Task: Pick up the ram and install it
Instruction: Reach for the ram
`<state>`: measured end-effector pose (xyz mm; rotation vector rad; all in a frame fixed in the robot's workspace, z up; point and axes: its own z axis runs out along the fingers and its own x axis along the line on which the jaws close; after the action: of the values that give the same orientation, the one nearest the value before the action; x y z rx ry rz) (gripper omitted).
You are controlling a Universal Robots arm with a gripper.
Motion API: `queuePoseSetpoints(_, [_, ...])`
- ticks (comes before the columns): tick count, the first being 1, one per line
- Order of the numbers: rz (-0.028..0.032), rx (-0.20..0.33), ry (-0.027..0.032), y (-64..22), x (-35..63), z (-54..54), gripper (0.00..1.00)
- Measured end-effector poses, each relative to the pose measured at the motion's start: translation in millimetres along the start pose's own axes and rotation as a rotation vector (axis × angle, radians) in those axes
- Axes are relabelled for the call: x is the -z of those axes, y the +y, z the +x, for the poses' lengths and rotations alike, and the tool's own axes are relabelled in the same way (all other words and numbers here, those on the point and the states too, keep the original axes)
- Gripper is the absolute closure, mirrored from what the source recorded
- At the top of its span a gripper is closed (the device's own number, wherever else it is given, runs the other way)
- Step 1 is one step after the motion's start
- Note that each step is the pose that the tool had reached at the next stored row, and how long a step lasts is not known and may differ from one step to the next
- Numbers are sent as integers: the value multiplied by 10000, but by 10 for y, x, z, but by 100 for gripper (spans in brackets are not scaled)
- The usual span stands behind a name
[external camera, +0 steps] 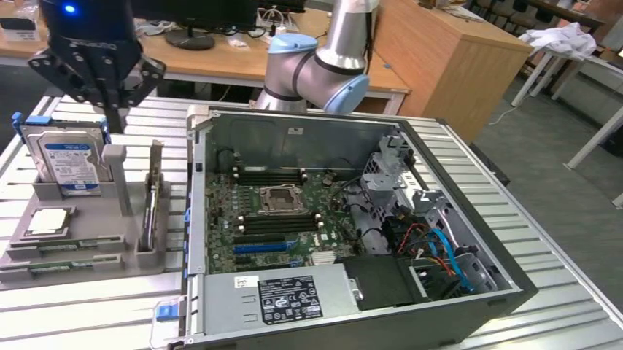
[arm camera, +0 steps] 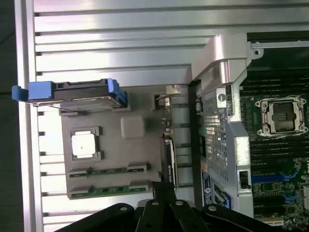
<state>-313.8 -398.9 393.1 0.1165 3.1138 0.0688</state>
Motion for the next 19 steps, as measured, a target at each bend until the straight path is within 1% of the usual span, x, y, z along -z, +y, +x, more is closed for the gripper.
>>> queuePoseSetpoints(4, [0, -1, 1, -9, 3, 126, 89])
queuePoseSetpoints(19, [1, 0, 5, -39, 14, 528, 89])
